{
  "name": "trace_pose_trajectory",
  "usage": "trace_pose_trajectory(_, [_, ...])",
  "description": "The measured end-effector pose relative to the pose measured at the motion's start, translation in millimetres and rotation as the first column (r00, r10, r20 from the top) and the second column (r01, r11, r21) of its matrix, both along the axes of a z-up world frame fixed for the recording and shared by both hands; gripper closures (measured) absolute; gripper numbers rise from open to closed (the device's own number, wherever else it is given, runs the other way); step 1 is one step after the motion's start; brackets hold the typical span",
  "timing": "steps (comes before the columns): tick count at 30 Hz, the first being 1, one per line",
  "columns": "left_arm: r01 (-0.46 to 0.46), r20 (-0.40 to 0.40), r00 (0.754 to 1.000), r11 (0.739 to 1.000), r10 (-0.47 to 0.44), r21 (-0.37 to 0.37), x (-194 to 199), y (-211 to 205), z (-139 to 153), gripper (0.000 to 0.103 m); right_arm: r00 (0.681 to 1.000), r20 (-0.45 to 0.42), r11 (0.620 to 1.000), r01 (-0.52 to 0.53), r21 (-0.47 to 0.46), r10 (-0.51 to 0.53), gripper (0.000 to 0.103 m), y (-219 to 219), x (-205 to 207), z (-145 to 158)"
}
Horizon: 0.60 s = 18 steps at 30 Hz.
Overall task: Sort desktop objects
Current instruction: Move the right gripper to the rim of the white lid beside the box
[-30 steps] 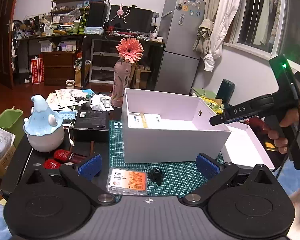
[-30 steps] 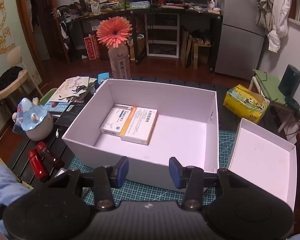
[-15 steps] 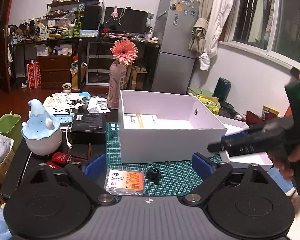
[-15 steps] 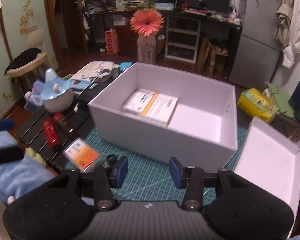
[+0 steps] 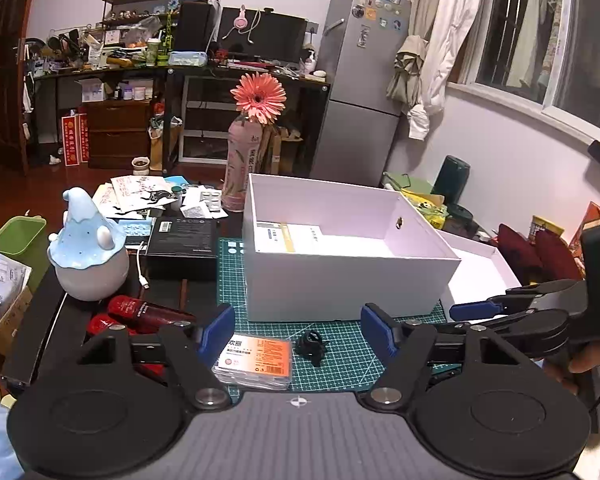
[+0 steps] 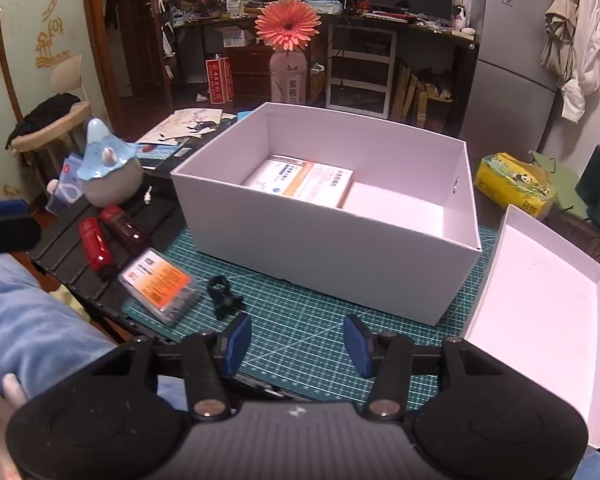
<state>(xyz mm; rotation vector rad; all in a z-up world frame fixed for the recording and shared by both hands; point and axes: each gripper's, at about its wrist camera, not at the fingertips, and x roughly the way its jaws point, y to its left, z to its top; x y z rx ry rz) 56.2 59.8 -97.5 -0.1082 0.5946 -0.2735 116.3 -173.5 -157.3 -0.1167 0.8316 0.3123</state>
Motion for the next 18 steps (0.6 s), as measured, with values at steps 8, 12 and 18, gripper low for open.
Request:
trace_pose_trajectory(8, [0.023, 0.016, 1.000, 0.999, -0.023, 0.034, -3.2, -7.9, 1.8, 0.034, 1.000, -0.024, 1.000, 0.001, 0.010, 0.000, 0.053, -3.7, -4.2, -19.4])
trace_pose_trajectory(12, [0.028, 0.028, 0.999, 0.999, -0.029, 0.041, -4.2, -9.3, 2.5, 0.034, 0.999, -0.042, 1.000, 0.016, 0.018, -0.015, 0.053, -6.2, -4.2, -25.0])
trace_pose_trajectory(18, [0.023, 0.029, 0.999, 0.999, -0.024, 0.033, -3.5, -8.1, 3.2, 0.032, 0.997, -0.042, 0.997, 0.060, 0.041, -0.058, 0.054, -12.9, -3.2, -27.7])
